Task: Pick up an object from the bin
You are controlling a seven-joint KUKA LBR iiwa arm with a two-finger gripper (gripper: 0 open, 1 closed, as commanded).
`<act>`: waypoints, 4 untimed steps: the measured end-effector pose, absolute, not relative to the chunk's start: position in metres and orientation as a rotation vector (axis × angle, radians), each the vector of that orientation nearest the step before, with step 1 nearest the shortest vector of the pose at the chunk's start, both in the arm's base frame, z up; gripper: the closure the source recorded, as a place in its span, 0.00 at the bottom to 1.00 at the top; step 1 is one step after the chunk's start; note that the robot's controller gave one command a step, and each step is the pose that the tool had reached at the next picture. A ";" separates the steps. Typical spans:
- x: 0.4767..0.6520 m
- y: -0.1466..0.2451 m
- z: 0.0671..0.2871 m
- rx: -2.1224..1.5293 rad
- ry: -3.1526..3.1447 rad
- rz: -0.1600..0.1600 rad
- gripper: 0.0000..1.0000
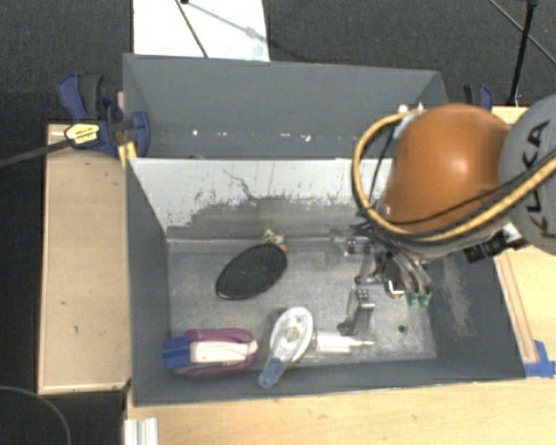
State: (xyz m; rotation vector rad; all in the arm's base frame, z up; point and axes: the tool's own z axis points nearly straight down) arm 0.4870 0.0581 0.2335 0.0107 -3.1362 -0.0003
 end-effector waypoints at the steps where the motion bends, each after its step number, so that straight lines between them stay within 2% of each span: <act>1: 0.529 0.146 0.215 0.179 -3.142 -0.006 0.00; 2: 0.550 0.112 0.093 -0.072 -3.147 -0.001 0.00; 3: 0.580 0.152 0.075 -0.142 -3.159 -0.011 0.00; 4: 0.580 0.152 0.077 -0.148 -3.160 -0.014 1.00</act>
Offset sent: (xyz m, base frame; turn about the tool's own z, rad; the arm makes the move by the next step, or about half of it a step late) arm 0.0406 0.0837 -0.0181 -0.0979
